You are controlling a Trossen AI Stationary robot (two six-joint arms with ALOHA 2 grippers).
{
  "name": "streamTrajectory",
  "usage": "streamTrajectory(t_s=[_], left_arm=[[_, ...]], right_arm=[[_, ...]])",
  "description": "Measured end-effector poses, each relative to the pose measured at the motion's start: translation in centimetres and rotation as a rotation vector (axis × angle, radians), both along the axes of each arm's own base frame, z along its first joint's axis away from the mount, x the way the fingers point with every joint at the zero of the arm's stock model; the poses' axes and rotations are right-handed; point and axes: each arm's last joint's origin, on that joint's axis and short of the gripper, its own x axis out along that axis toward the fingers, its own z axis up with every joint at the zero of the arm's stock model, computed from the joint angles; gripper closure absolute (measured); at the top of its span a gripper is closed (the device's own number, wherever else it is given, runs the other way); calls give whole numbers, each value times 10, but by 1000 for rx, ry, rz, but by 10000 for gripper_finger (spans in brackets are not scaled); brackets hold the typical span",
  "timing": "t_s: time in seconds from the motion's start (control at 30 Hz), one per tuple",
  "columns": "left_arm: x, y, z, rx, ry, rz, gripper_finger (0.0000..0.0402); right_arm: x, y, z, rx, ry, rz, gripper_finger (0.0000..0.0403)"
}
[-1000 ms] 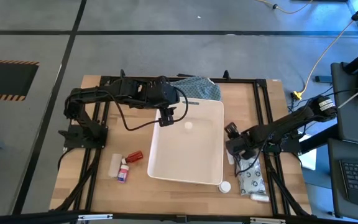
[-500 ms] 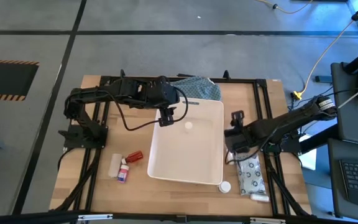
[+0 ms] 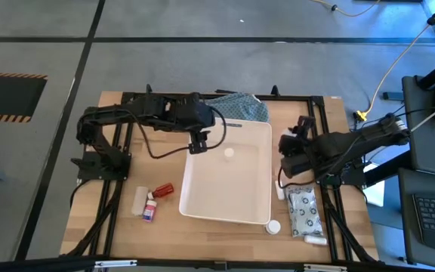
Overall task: Pick & place medical supplies in basket/bin
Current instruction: Put the top white pill bottle into the white bin
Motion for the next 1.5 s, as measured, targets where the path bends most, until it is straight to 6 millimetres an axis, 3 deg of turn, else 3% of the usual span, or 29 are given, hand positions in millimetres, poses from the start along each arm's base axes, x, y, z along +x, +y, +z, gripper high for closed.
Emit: streamTrajectory(t_s=[0.17, 0.37, 0.53, 0.73, 0.93, 1.1, 1.23, 1.5], left_arm=[[-25, -9, 23, -57, -97, -62, 192], [-64, -25, 60, -60, -331, -127, 192], [-86, -39, 53, -38, -470, -199, 192], [-112, -44, 5, -69, -522, -182, 192], [-134, -43, -53, -89, -595, -125, 192], [-141, -40, -87, -83, -665, -68, 192], [-141, -39, -101, -68, -683, -32, 192], [-140, -39, -105, -83, -683, -26, 192]], right_arm=[[9, 1, 35, -53, -221, -8, 236], [40, 12, 73, 0, -540, 124, 236], [68, 26, 80, 90, -738, 397, 236], [86, 36, 45, 205, -908, 662, 236], [97, 31, -12, 176, -1022, 653, 236], [120, 17, -47, 146, -1002, 598, 236], [146, 4, -66, 134, -942, 541, 236], [184, -15, -97, 197, -884, 515, 236]])
